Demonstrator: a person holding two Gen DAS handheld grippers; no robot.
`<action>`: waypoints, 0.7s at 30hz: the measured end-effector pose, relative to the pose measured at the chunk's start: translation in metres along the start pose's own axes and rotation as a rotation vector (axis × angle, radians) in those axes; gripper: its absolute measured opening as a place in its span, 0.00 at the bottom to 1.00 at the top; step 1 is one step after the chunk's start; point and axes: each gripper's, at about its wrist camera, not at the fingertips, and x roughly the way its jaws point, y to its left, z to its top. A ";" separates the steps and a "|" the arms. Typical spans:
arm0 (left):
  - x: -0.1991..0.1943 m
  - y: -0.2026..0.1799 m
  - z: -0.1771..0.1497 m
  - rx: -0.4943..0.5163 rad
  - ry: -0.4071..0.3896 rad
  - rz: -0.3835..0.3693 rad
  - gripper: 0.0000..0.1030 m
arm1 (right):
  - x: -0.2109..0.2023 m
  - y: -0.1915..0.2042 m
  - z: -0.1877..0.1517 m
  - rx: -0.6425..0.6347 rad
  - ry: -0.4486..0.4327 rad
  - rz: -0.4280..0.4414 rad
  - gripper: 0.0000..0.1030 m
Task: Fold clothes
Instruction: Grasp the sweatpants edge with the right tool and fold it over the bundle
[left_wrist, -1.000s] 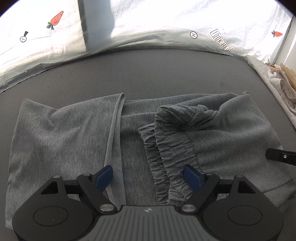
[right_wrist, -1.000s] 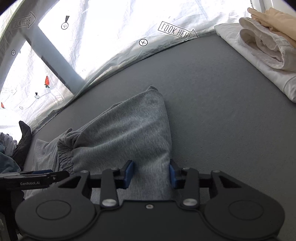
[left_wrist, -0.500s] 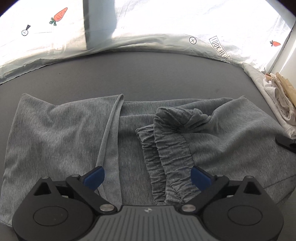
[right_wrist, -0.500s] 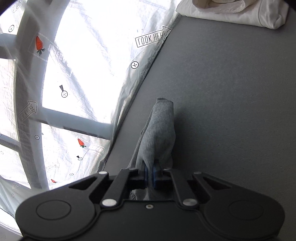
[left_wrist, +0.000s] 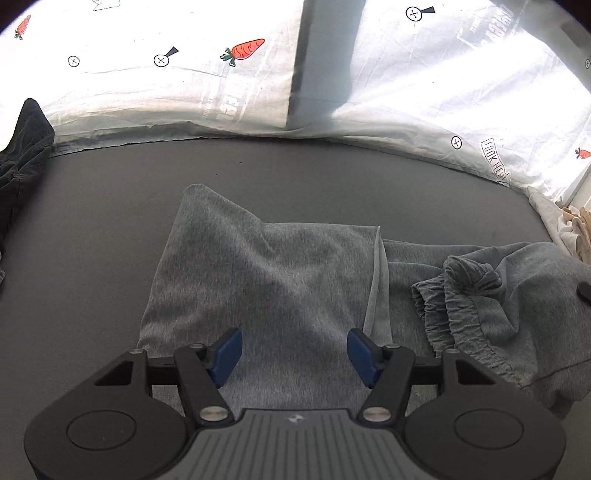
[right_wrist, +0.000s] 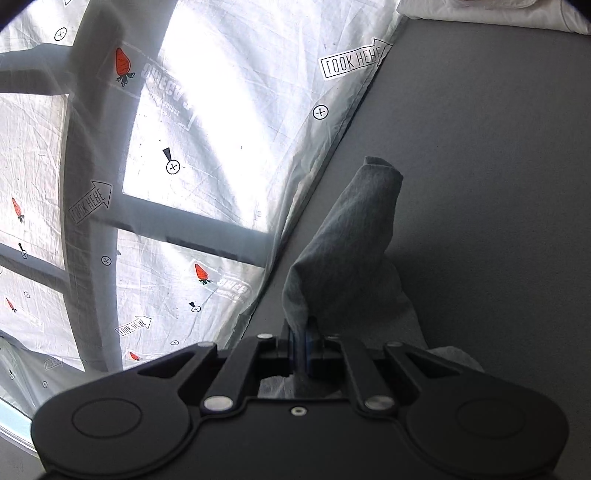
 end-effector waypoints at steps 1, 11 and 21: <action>0.000 0.005 0.000 0.003 0.005 0.000 0.62 | 0.004 0.003 -0.004 0.002 -0.002 0.003 0.06; 0.018 0.042 -0.002 0.102 0.082 0.031 0.63 | 0.053 0.036 -0.045 0.044 0.003 0.055 0.06; 0.022 0.063 -0.011 0.152 0.097 -0.034 0.73 | 0.122 0.075 -0.089 0.056 0.123 0.143 0.06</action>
